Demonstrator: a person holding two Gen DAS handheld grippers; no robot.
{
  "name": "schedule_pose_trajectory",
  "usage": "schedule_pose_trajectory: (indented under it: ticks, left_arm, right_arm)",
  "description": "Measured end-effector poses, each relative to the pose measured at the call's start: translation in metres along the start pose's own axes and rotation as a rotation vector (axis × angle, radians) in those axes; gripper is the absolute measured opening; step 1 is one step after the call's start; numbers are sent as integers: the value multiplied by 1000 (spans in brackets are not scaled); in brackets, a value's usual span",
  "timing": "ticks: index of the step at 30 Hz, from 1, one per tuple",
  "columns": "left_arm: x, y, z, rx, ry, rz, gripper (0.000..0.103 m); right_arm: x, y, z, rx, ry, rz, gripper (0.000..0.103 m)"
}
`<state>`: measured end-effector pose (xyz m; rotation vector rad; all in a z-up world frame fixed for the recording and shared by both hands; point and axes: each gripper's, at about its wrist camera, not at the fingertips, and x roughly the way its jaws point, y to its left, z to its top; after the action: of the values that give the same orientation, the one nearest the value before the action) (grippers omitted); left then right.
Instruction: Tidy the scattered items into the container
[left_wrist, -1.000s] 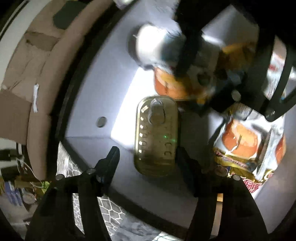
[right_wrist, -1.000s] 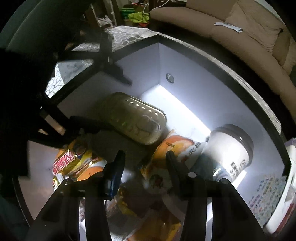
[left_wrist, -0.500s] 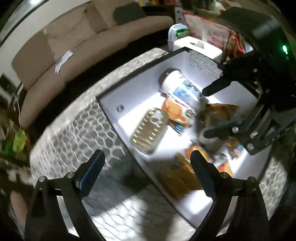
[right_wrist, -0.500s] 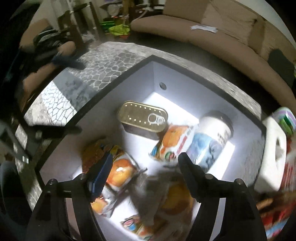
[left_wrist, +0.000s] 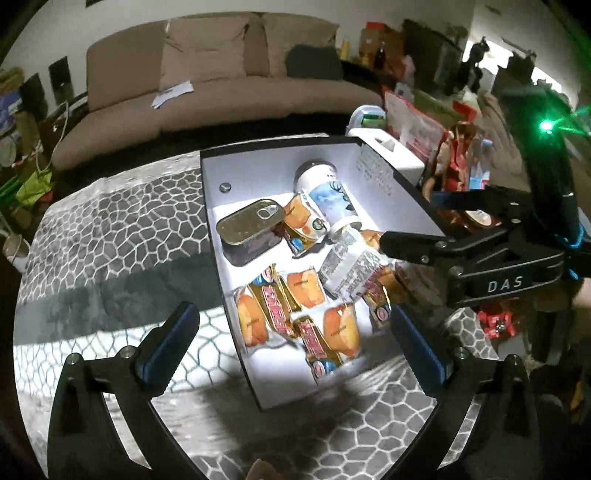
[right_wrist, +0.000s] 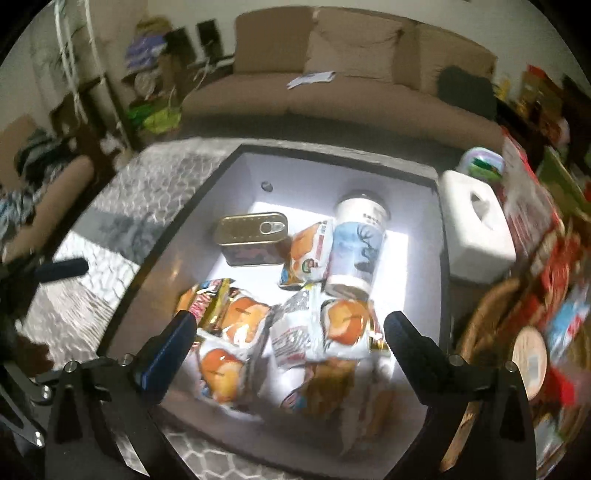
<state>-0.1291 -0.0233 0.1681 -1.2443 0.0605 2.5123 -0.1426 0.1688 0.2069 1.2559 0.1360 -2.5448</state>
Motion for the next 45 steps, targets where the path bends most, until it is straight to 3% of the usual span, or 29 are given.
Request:
schedule_pose_trajectory:
  ticks: [11, 22, 33, 45]
  left_arm:
    - [-22, 5, -37, -115, -35, 62, 103]
    - [-26, 14, -113, -231, -78, 169, 103]
    - [0, 0, -168, -230, -39, 200, 103]
    - [35, -22, -179, -233, -21, 226, 103]
  right_arm:
    - [-35, 14, -29, 58, -41, -19, 103]
    - [-53, 39, -95, 167, -135, -117, 103]
    - [-30, 50, -165, 209, -109, -168, 103]
    - [5, 37, -195, 237, -56, -209, 103]
